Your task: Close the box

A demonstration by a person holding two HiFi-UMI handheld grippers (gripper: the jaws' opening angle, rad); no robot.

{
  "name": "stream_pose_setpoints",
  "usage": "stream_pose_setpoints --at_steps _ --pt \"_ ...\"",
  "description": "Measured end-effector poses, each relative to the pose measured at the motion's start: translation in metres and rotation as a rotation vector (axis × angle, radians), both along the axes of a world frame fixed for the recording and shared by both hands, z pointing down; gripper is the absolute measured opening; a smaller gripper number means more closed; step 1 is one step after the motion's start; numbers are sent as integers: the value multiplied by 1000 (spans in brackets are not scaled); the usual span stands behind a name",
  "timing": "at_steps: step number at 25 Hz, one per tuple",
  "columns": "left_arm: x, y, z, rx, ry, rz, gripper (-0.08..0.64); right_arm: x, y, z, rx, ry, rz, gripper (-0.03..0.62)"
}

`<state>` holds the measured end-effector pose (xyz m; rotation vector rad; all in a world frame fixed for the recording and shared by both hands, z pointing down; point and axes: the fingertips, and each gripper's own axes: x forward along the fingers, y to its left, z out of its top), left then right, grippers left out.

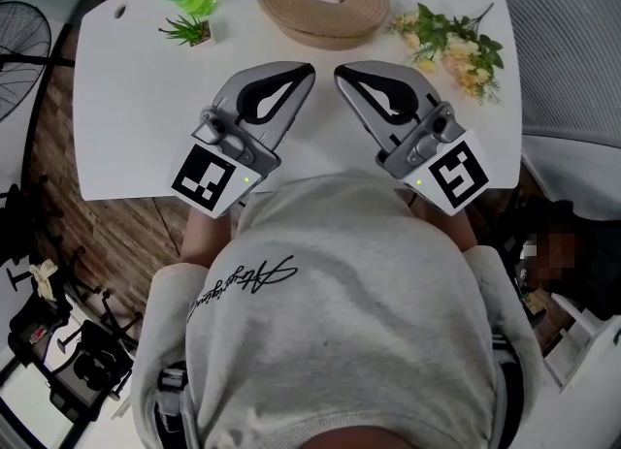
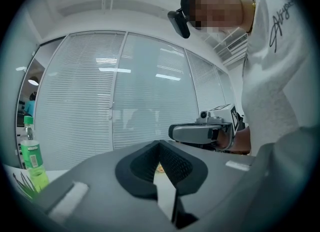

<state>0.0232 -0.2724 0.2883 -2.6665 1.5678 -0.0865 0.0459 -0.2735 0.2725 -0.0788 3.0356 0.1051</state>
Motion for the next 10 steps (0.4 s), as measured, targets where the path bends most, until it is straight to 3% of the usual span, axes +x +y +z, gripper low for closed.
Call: stream_pose_setpoints --at_steps 10 --pt "2 -1 1 -14 -23 -18 2 -1 0 2 -14 0 -24 0"
